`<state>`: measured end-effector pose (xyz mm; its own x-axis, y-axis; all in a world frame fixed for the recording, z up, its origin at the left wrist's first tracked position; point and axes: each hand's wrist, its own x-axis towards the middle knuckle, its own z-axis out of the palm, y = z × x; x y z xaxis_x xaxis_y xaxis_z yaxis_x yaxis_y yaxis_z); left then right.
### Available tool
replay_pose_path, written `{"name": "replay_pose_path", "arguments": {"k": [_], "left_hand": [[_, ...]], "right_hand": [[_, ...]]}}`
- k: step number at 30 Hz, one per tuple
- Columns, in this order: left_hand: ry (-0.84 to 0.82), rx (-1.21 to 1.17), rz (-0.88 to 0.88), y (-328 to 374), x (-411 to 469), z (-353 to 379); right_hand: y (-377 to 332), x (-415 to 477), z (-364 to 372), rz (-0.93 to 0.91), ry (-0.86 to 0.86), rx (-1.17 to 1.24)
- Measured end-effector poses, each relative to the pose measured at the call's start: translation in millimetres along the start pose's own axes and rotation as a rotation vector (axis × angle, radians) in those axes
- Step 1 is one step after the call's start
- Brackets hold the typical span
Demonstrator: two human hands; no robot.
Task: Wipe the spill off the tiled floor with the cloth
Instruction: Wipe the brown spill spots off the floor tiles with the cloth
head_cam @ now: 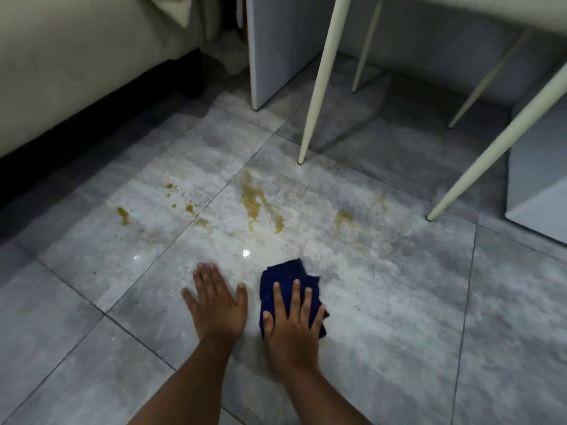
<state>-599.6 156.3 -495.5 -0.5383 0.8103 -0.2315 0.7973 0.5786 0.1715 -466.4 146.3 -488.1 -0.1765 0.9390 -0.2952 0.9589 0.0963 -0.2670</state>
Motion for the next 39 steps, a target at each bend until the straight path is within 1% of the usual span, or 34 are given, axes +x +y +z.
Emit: {"name": "replay_pose_path", "arguments": {"k": [2,4,5,6,8,10,12,13,15,17,19,21,23,25,28,30,32,33,35,37,39], "left_hand": [[0.0,0.005,0.072,11.3,4.6,-12.3],[0.028,-0.029,0.135,27.3,9.9,-22.6],[0.05,-0.052,0.133,34.8,13.2,-25.3],[0.08,-0.077,0.112,41.8,17.6,-26.6],[0.155,-0.106,0.075,53.3,27.9,-23.4],[0.185,-0.105,0.083,62.2,32.5,-16.2],[0.174,-0.091,0.099,63.0,34.5,-5.2],[0.175,-0.087,0.092,58.9,33.3,0.5],[0.211,-0.09,0.087,47.3,28.0,6.9],[0.235,-0.094,0.09,41.3,23.0,7.1],[0.242,-0.104,0.085,46.5,23.8,3.2],[0.241,-0.108,0.074,55.4,28.3,1.2],[0.249,-0.082,0.062,55.6,34.3,2.0],[0.252,-0.054,0.051,46.6,37.1,5.3],[0.246,-0.051,0.025,32.9,31.1,10.0],[0.222,-0.068,0.044,37.3,30.2,11.2],[0.222,-0.089,0.08,44.3,36.3,8.1],[0.227,-0.094,0.087,47.1,39.7,6.3],[0.237,-0.093,0.078,47.1,41.8,4.8],[0.23,-0.093,0.071,45.9,37.7,8.9],[0.226,-0.096,0.074,49.0,31.2,14.5]], "right_hand": [[3.6,13.4,-20.7,-0.058,-0.013,-0.025],[21.0,40.4,-42.7,-0.111,0.029,-0.089],[31.1,51.6,-53.7,-0.065,0.027,-0.061],[42.3,59.3,-60.9,0.028,0.064,-0.036],[60.5,62.3,-66.8,0.209,0.202,-0.016],[66.3,56.0,-59.3,0.298,0.269,-0.007],[59.1,54.2,-48.8,0.332,0.239,-0.013],[52.8,58.2,-46.3,0.316,0.209,-0.01],[42.0,79.5,-47.3,0.228,0.168,-0.02],[41.3,119.3,-60.0,0.179,0.159,-0.003],[58.7,164.2,-83.8,0.209,0.174,-0.002],[85.3,187.8,-100.0,0.29,0.212,-0.008],[96.6,182.6,-94.8,0.362,0.259,0.031],[81.2,157.3,-76.7,0.383,0.264,0.052],[51.9,147.5,-61.4,0.298,0.198,0.039],[52.9,177.6,-75.8,0.196,0.164,0.007],[71.7,220.3,-103.9,0.159,0.175,-0.003],[87.8,238.6,-118.0,0.184,0.184,-0.004],[124.5,253.1,-132.8,0.294,0.177,0.019],[153.3,235.2,-130.5,0.422,0.188,0.059],[162.6,202.7,-114.8,0.511,0.226,0.083]]}}
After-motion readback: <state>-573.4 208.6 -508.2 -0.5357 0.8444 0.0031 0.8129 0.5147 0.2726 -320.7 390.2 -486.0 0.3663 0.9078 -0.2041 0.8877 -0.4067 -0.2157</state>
